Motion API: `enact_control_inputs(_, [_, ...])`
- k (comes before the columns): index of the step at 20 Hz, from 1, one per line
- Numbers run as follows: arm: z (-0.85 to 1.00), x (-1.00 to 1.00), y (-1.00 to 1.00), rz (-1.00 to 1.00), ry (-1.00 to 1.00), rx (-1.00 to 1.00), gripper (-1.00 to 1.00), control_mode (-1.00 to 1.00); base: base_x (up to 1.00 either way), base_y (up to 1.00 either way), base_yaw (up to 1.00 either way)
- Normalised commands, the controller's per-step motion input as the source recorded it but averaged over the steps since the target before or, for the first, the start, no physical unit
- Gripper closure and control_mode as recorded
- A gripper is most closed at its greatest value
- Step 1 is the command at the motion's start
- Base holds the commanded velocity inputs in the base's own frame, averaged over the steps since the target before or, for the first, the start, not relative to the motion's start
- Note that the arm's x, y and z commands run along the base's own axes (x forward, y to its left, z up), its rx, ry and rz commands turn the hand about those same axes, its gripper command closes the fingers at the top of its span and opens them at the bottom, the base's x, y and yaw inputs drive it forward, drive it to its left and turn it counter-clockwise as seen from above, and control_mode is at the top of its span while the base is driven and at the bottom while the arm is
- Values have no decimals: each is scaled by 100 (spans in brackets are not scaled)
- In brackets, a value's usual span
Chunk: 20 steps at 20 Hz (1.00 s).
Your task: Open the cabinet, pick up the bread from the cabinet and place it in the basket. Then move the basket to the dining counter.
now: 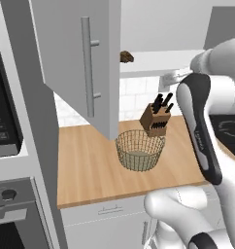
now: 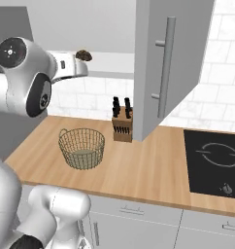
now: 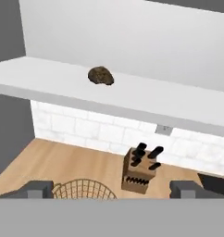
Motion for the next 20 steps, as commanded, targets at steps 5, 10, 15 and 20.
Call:
enact_control_inputs(5, [12,72,87,0,9,24,-100,-100,0,0,0])
enact_control_inputs(10, [4,85,7,-1,14,7,-100,-100,0,0,0])
enact_control_inputs(15, [3,81,4,-2,7,0,-100,-100,0,0,0])
enact_control_inputs(20, [-13,61,16,0,-3,-3,-100,-100,0,0,0])
